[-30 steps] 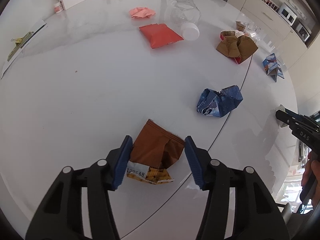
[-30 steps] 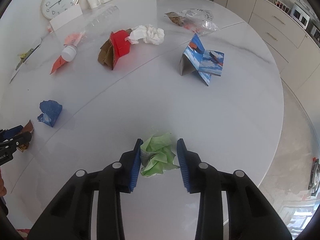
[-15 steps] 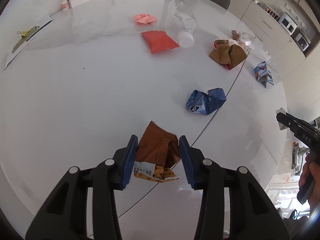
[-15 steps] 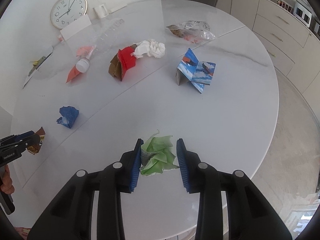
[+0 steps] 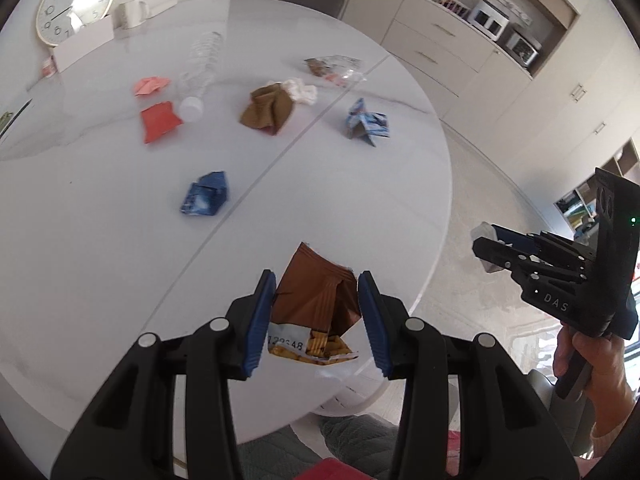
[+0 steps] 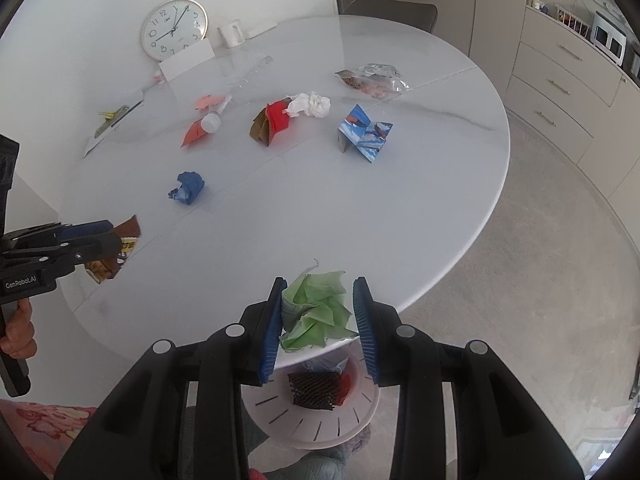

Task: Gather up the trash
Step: 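Drop the green paper into the wastebasket with the right tool while the left tool drops the brown bag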

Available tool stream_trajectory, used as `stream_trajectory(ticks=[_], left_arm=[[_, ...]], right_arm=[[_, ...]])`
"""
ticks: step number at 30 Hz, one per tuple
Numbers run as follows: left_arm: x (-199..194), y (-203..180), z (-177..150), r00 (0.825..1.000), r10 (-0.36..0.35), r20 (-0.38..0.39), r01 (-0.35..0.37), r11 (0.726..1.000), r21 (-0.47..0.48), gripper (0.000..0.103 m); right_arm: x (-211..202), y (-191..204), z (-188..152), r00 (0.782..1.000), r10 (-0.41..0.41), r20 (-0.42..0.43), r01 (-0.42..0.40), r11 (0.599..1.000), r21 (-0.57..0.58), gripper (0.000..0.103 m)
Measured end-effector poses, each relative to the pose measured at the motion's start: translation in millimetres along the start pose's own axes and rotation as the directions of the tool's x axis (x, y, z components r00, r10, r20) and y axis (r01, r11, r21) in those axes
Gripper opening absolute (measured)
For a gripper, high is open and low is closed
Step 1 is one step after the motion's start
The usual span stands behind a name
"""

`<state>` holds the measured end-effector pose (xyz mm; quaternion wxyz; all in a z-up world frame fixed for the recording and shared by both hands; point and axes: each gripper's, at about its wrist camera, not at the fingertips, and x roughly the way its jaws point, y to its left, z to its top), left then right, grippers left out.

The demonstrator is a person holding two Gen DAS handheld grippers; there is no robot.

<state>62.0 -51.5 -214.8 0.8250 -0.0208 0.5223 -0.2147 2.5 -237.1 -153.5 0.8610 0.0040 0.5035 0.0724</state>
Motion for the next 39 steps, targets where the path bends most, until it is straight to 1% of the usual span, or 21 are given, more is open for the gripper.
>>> stream_trajectory(ticks=[4, 7, 9, 12, 14, 17, 20, 25, 30, 36, 39], left_arm=[[11.0, -47.4, -15.0, 0.999, -0.031, -0.032, 0.033, 0.999, 0.036, 0.042], [20.1, -75.2, -30.8, 0.998, -0.033, -0.047, 0.036, 0.998, 0.055, 0.042], [25.6, -88.1, -40.0, 0.998, -0.031, -0.050, 0.033, 0.998, 0.058, 0.042], [34.6, -103.1, -53.6, 0.998, -0.023, -0.060, 0.026, 0.999, 0.038, 0.042], [40.3, -109.2, -60.9, 0.997, -0.020, -0.075, 0.022, 1.000, 0.018, 0.045], [46.7, -114.8, -70.0, 0.996, -0.018, -0.092, 0.017, 1.000, -0.005, 0.046], [49.7, -117.4, -77.0, 0.995, -0.004, -0.101, 0.003, 1.000, -0.010, 0.049], [48.1, -116.0, -84.7, 0.994, 0.004, -0.105, -0.007, 1.000, -0.027, 0.058], [43.8, -113.9, -88.2, 0.994, 0.005, -0.105, -0.008, 0.999, -0.031, 0.064], [35.5, -108.1, -87.5, 0.995, 0.013, -0.096, -0.016, 0.999, -0.031, 0.066], [26.1, -101.7, -86.0, 0.996, 0.034, -0.080, -0.037, 0.999, -0.036, 0.075]], right_arm=[[-17.6, -11.6, -19.8, 1.000, 0.014, 0.002, -0.014, 1.000, -0.022, 0.035], [-28.1, -21.9, -32.5, 1.000, 0.028, 0.002, -0.027, 0.999, -0.037, 0.035], [-33.4, -28.0, -39.4, 0.999, 0.037, -0.004, -0.037, 0.998, -0.053, 0.035], [-38.1, -35.0, -47.3, 0.999, 0.052, -0.015, -0.053, 0.996, -0.070, 0.036], [-39.6, -37.3, -52.1, 0.998, 0.062, -0.018, -0.063, 0.994, -0.088, 0.036], [-39.7, -38.4, -58.8, 0.996, 0.084, -0.028, -0.087, 0.991, -0.102, 0.036], [-37.2, -35.8, -65.4, 0.994, 0.102, -0.042, -0.107, 0.988, -0.114, 0.036], [-32.5, -28.7, -72.7, 0.990, 0.130, -0.063, -0.137, 0.983, -0.123, 0.036], [-30.1, -23.8, -74.6, 0.988, 0.140, -0.071, -0.148, 0.981, -0.126, 0.036], [-28.4, -18.2, -73.9, 0.987, 0.147, -0.072, -0.155, 0.979, -0.129, 0.036], [-26.3, -13.3, -75.3, 0.985, 0.153, -0.080, -0.163, 0.977, -0.137, 0.036]])
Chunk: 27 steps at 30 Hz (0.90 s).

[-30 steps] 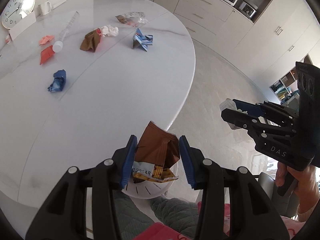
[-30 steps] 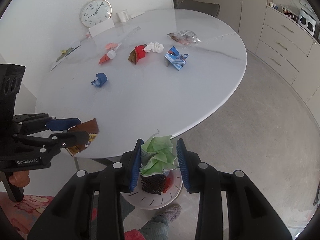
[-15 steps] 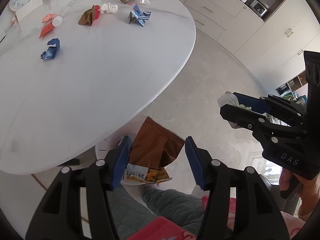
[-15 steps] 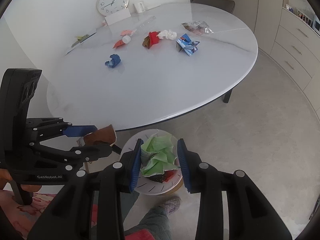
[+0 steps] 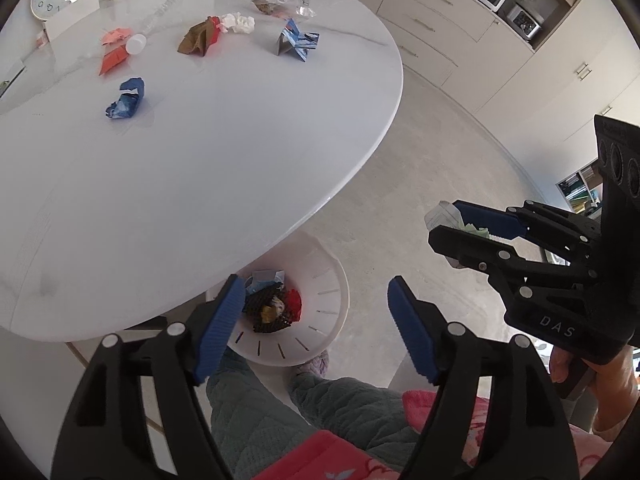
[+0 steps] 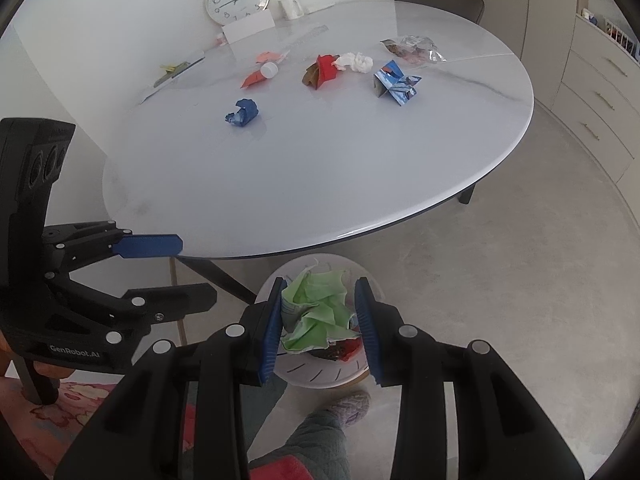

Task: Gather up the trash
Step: 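Drop the green paper into the wastebasket with the right tool while the left tool drops the brown bag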

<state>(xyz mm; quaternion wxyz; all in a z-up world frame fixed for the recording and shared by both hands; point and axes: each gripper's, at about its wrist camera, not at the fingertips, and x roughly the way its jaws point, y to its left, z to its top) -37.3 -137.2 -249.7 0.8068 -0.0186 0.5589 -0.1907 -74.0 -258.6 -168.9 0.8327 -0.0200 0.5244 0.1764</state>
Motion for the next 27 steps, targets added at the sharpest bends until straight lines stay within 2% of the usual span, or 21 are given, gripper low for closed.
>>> stream_trajectory(ticks=[5, 8, 10, 12, 16, 20, 27], left_arm=[[-20.5, 18.8, 4.0, 0.996, 0.076, 0.047, -0.076, 0.997, -0.014, 0.081], [-31.1, 34.1, 6.8, 0.991, 0.119, 0.065, -0.116, 0.992, -0.043, 0.082], [-37.7, 44.0, 8.8, 0.987, 0.143, 0.073, -0.138, 0.988, -0.069, 0.087], [-43.0, 51.3, 11.6, 0.982, 0.171, 0.077, -0.163, 0.982, -0.093, 0.088], [-52.3, 58.1, 16.3, 0.978, 0.188, 0.085, -0.179, 0.978, -0.107, 0.090], [-60.1, 61.6, 20.4, 0.971, 0.214, 0.103, -0.203, 0.974, -0.101, 0.091], [-67.6, 79.1, 30.2, 0.968, 0.218, 0.124, -0.203, 0.971, -0.128, 0.091]], right_arm=[[9.5, 10.0, 3.5, 0.999, 0.033, -0.031, -0.033, 0.999, -0.019, 0.037], [12.3, 19.0, 7.3, 0.999, 0.043, -0.033, -0.044, 0.998, -0.034, 0.060], [11.8, 24.0, 10.3, 0.999, 0.037, -0.024, -0.038, 0.999, -0.032, 0.086], [10.5, 26.6, 15.1, 0.999, 0.032, -0.012, -0.033, 0.999, -0.028, 0.095], [9.1, 27.5, 27.8, 1.000, 0.015, 0.004, -0.015, 1.000, -0.013, 0.101], [5.9, 25.1, 39.1, 1.000, -0.004, 0.024, 0.004, 1.000, 0.010, 0.101], [3.6, 19.6, 55.8, 0.998, -0.044, 0.049, 0.042, 0.998, 0.051, 0.101]])
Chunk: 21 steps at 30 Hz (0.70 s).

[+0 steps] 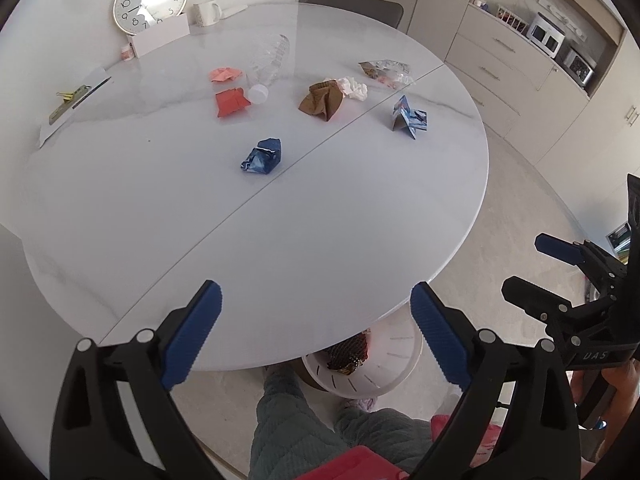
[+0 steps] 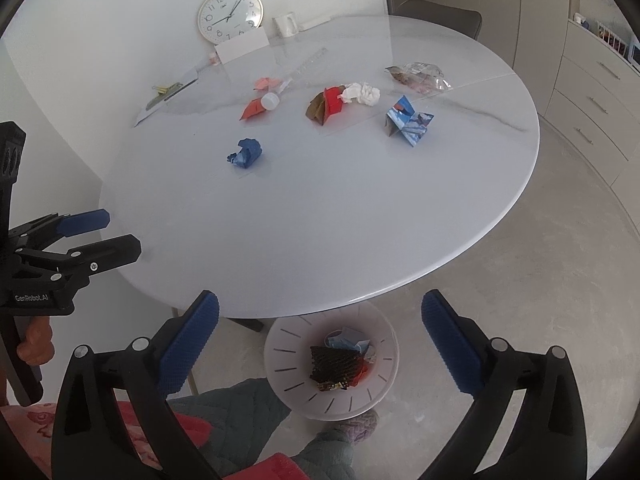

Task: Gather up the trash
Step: 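Drop the green paper into the wastebasket with the right tool while the left tool drops the brown bag, then grasp the blue crumpled wrapper with the left tool while the right tool grasps the blue printed paper box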

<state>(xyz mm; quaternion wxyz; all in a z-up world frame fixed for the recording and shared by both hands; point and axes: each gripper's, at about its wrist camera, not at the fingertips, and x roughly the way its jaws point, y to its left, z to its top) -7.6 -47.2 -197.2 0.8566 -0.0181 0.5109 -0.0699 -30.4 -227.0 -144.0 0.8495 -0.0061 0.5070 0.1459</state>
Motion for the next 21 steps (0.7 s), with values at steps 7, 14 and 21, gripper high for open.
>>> stream_trajectory(ticks=[7, 14, 21], left_arm=[[8.9, 24.0, 17.8, 1.000, -0.027, 0.001, 0.027, 0.998, -0.055, 0.091], [28.1, 42.5, 42.8, 0.999, -0.041, 0.007, 0.042, 0.994, -0.103, 0.091], [65.3, 48.7, 74.8, 1.000, -0.013, 0.012, 0.014, 0.994, -0.105, 0.091]], right_arm=[[7.6, 0.9, 14.6, 0.999, -0.043, 0.001, 0.043, 0.999, 0.026, 0.101], [19.6, 1.4, 31.3, 0.997, -0.078, 0.003, 0.077, 0.996, 0.046, 0.101], [41.0, -9.5, 57.5, 0.994, -0.105, -0.003, 0.105, 0.992, 0.065, 0.101]])
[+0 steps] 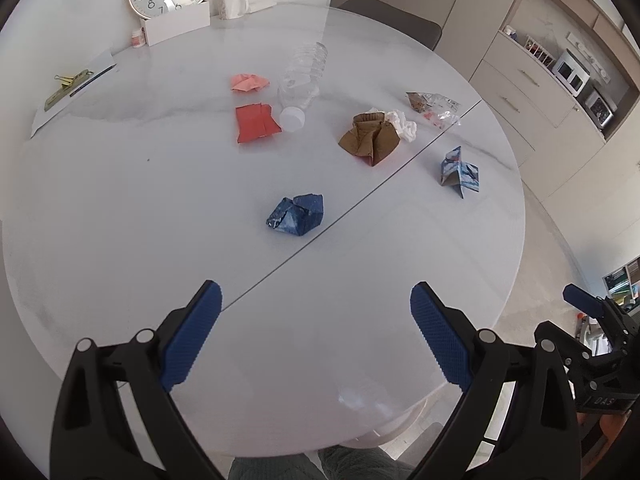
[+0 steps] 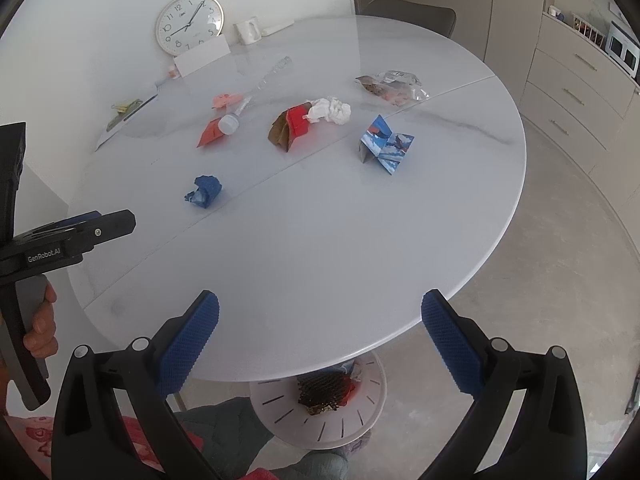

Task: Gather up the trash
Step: 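Grasp the blue crumpled wrapper with the left tool while the right tool grasps the blue printed paper box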

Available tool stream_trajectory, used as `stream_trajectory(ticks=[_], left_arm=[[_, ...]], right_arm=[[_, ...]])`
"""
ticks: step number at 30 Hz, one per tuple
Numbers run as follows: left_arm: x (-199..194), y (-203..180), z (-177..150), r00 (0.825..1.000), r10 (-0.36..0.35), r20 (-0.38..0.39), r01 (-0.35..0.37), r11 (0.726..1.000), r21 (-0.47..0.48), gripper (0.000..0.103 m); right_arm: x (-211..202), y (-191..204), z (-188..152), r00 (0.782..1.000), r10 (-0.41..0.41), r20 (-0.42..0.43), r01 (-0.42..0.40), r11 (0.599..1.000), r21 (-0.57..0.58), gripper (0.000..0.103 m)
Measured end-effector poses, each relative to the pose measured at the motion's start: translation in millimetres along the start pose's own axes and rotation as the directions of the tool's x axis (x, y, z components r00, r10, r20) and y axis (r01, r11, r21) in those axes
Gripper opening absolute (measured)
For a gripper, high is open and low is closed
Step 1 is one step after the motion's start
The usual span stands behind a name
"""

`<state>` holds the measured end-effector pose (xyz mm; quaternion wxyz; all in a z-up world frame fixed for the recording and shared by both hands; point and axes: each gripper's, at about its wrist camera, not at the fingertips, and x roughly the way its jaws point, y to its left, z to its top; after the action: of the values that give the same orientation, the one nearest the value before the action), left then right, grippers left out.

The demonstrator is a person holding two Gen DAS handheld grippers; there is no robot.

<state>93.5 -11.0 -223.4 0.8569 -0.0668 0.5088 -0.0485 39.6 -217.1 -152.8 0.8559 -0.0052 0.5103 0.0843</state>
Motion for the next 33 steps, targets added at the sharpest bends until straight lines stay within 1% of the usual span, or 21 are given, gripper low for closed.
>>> stream_trajectory(ticks=[6, 11, 16, 21, 23, 24, 26, 28, 29, 31, 33], left_arm=[[42.4, 7.3, 22.1, 0.999, 0.029, -0.032, -0.030, 0.999, -0.027, 0.091], [72.9, 13.8, 37.0, 0.997, 0.051, -0.060, -0.054, 0.998, -0.037, 0.091], [100.8, 16.8, 50.8, 0.994, 0.059, -0.094, -0.063, 0.997, -0.034, 0.091], [119.2, 18.8, 56.2, 0.991, 0.057, -0.118, -0.061, 0.998, -0.031, 0.091], [122.9, 18.0, 56.1, 0.991, 0.055, -0.122, -0.058, 0.998, -0.021, 0.087], [124.8, 17.6, 55.9, 0.991, 0.054, -0.126, -0.056, 0.998, -0.013, 0.081], [126.8, 18.0, 54.7, 0.990, 0.053, -0.132, -0.054, 0.999, -0.004, 0.076], [128.2, 18.3, 53.7, 0.990, 0.050, -0.131, -0.050, 0.999, 0.003, 0.063], [129.6, 19.0, 53.9, 0.990, 0.050, -0.135, -0.050, 0.999, 0.008, 0.061], [131.4, 18.8, 53.7, 0.990, 0.046, -0.136, -0.044, 0.999, 0.015, 0.049], [132.0, 17.8, 54.2, 0.990, 0.050, -0.129, -0.046, 0.999, 0.028, 0.046]], right_arm=[[27.6, -12.6, 26.3, 0.999, -0.038, -0.003, 0.038, 0.999, 0.016, 0.101], [54.0, -29.9, 51.6, 0.998, -0.060, -0.010, 0.060, 0.996, 0.060, 0.101], [87.4, -44.2, 77.9, 0.996, -0.083, -0.026, 0.085, 0.992, 0.098, 0.101], [117.1, -53.5, 99.4, 0.994, -0.102, -0.039, 0.106, 0.989, 0.107, 0.101], [123.0, -55.0, 105.4, 0.993, -0.107, -0.040, 0.111, 0.988, 0.103, 0.101], [124.0, -55.8, 107.7, 0.993, -0.110, -0.039, 0.114, 0.988, 0.101, 0.101], [124.0, -57.1, 110.5, 0.993, -0.113, -0.035, 0.116, 0.989, 0.093, 0.101], [124.2, -58.0, 111.8, 0.993, -0.114, -0.031, 0.116, 0.990, 0.080, 0.101], [124.7, -58.6, 112.0, 0.993, -0.110, -0.031, 0.111, 0.991, 0.069, 0.101], [127.1, -59.2, 113.0, 0.995, -0.093, -0.029, 0.094, 0.995, 0.023, 0.101], [131.1, -58.7, 113.4, 0.997, -0.078, -0.024, 0.076, 0.995, -0.065, 0.101]])
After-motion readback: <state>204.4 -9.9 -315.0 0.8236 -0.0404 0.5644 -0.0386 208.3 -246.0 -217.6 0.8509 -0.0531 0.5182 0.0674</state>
